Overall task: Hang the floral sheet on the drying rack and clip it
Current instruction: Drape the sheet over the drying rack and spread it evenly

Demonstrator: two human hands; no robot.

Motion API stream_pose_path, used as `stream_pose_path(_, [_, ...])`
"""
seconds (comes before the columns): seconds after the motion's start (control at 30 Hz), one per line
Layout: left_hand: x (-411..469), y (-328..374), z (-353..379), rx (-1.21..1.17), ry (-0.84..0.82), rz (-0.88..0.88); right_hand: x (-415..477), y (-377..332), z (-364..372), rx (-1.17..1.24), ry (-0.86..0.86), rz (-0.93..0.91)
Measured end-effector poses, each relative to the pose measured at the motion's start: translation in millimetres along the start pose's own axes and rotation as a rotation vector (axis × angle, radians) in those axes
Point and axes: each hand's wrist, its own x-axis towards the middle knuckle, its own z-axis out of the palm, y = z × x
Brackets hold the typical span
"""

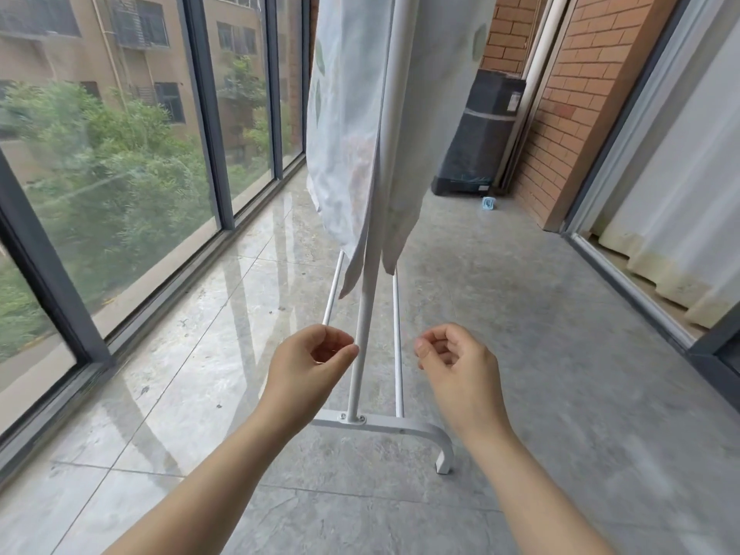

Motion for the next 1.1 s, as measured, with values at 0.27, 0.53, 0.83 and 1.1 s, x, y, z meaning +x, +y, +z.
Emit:
stream_pose_path(0.27, [-2, 23, 41, 0.055, -0.178, -0.116, 4, 13, -29, 0.018, 0.007, 0.240])
stream_pose_path(0.53, [4, 164, 52, -0.005, -0.249, -0.372, 27, -81, -112, 0.012, -0.023, 0.494])
stream_pose_path(0.83, [7, 368, 40, 0.075, -0.338, -0.387, 56, -232, -241, 0.087, 0.068, 0.612])
stream_pose_path(1.1, [-2, 569, 37, 0.065, -0.377, -0.359, 96, -385, -390, 0.150, 0.152, 0.582])
